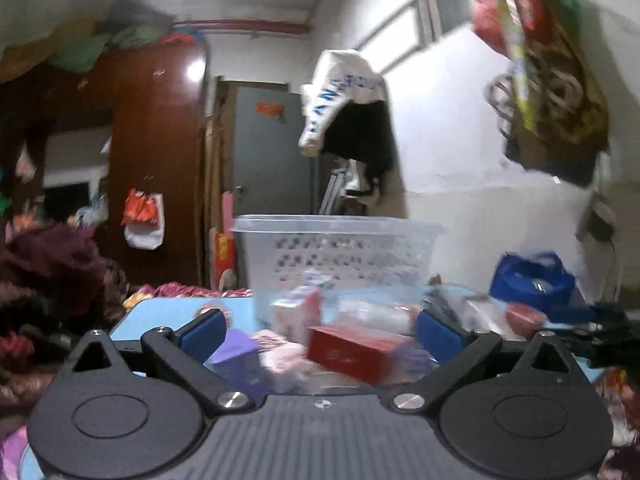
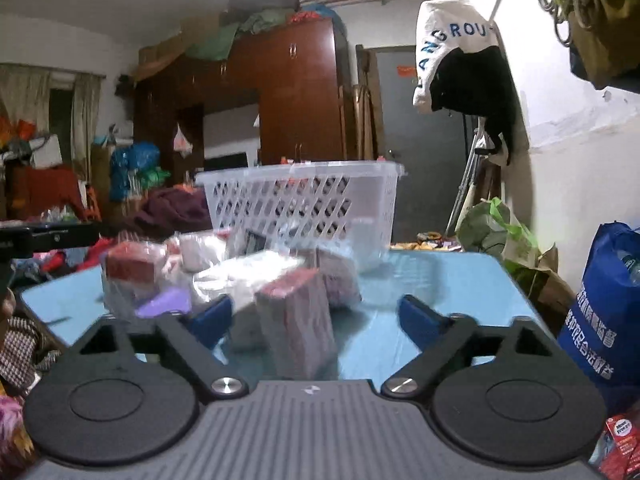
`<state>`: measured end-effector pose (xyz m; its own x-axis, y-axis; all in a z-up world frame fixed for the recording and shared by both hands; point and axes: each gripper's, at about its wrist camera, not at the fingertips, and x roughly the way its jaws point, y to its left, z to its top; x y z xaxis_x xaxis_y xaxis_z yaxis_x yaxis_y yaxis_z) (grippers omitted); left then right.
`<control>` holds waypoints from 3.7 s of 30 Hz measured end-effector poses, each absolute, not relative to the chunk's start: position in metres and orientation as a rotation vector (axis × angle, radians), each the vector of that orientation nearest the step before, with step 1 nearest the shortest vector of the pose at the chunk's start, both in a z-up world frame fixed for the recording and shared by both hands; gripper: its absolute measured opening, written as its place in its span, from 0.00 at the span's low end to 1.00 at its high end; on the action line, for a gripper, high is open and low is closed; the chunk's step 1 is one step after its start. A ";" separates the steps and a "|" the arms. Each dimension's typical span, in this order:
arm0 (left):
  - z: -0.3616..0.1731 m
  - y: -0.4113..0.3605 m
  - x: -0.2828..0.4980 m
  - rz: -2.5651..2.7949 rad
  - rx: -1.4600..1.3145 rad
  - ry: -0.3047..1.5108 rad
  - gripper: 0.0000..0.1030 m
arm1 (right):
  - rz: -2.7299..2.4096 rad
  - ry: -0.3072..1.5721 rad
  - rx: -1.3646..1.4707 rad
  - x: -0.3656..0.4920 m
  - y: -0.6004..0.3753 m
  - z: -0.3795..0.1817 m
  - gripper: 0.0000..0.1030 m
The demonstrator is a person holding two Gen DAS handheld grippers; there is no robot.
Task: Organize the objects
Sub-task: 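Drop red box into basket with left gripper while right drops tall pink box, then lift purple cube box with left gripper while right carries clear plastic bag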
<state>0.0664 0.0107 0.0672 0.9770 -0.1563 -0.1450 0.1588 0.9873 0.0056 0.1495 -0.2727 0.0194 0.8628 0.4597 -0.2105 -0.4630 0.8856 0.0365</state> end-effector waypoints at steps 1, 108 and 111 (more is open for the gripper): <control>0.066 0.005 0.069 -0.171 0.028 0.147 1.00 | 0.494 0.224 -0.010 0.152 -0.272 0.019 0.80; 0.030 0.072 0.114 -0.058 -0.096 0.314 0.58 | 0.584 0.206 0.021 0.132 -0.258 0.001 0.92; 0.031 0.071 0.115 -0.057 -0.088 0.316 0.58 | 0.639 0.214 0.012 0.128 -0.256 -0.005 0.92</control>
